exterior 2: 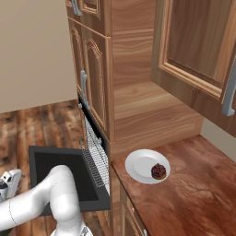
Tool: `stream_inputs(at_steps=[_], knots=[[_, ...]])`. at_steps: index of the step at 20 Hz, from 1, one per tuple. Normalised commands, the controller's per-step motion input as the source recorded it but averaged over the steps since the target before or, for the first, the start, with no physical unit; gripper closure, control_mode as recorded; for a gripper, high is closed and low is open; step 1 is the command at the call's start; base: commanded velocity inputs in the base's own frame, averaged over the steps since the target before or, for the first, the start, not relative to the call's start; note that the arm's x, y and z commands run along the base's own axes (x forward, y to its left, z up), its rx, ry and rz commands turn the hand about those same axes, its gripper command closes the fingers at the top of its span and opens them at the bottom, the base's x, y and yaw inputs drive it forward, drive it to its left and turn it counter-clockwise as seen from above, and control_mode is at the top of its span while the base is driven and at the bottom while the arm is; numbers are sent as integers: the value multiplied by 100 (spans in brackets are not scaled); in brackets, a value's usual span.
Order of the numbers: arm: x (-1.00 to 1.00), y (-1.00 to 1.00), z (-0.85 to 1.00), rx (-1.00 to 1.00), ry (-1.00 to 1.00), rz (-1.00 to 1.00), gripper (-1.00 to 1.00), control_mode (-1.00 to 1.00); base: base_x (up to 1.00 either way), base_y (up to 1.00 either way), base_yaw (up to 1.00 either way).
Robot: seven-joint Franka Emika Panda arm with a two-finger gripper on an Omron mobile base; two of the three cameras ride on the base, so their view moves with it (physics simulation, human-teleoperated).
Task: Take the baked cake out of the oven and place it on the plate for cooling. Then close the oven door.
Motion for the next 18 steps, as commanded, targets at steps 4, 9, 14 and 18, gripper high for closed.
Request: stream_inputs(at_steps=[4, 9, 14, 18], knots=[[0, 36, -70, -19, -11, -10, -100, -100, 0, 0, 0], [0, 34, -79, -23, -9, -12, -100, -100, 0, 0, 0], [-1, 31, -83, -23, -8, -13, -100, -100, 0, 0, 0], [-3, 35, -88, -24, -8, -12, -100, -100, 0, 0, 0]])
